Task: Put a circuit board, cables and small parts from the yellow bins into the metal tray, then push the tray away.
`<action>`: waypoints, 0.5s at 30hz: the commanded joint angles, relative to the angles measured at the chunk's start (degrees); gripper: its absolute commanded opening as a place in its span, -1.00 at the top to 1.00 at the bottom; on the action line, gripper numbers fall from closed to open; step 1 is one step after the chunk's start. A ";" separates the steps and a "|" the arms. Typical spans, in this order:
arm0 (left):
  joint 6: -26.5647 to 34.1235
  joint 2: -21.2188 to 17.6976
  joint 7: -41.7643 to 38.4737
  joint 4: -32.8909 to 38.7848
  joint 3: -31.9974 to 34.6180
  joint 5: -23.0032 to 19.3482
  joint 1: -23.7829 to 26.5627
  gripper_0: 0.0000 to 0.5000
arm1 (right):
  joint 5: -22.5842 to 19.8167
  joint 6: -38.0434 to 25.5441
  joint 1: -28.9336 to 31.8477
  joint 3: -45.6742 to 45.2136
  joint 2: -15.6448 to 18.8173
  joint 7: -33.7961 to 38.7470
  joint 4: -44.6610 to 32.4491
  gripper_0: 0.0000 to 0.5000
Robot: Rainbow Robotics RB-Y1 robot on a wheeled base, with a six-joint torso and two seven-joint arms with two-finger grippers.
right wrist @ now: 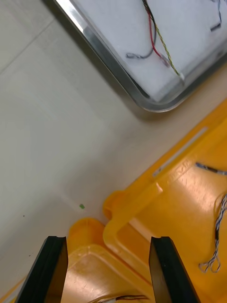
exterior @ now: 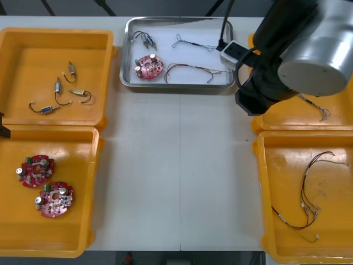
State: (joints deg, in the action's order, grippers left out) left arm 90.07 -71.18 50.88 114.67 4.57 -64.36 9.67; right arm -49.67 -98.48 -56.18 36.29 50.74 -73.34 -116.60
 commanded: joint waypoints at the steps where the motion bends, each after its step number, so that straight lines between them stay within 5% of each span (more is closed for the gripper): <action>1: -0.51 -2.65 0.01 0.99 1.23 0.55 -0.88 -1.00 | -3.76 -1.72 5.03 -8.34 5.60 4.96 -3.02 -1.00; 15: -0.51 -2.65 0.01 0.99 1.23 0.55 -0.88 -1.00 | -8.25 -4.97 26.39 -32.51 10.08 14.01 -6.45 -1.00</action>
State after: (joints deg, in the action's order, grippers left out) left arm 90.07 -71.18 50.88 114.70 4.57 -64.35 9.67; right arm -56.61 -102.76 -35.63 11.96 58.74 -61.26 -121.61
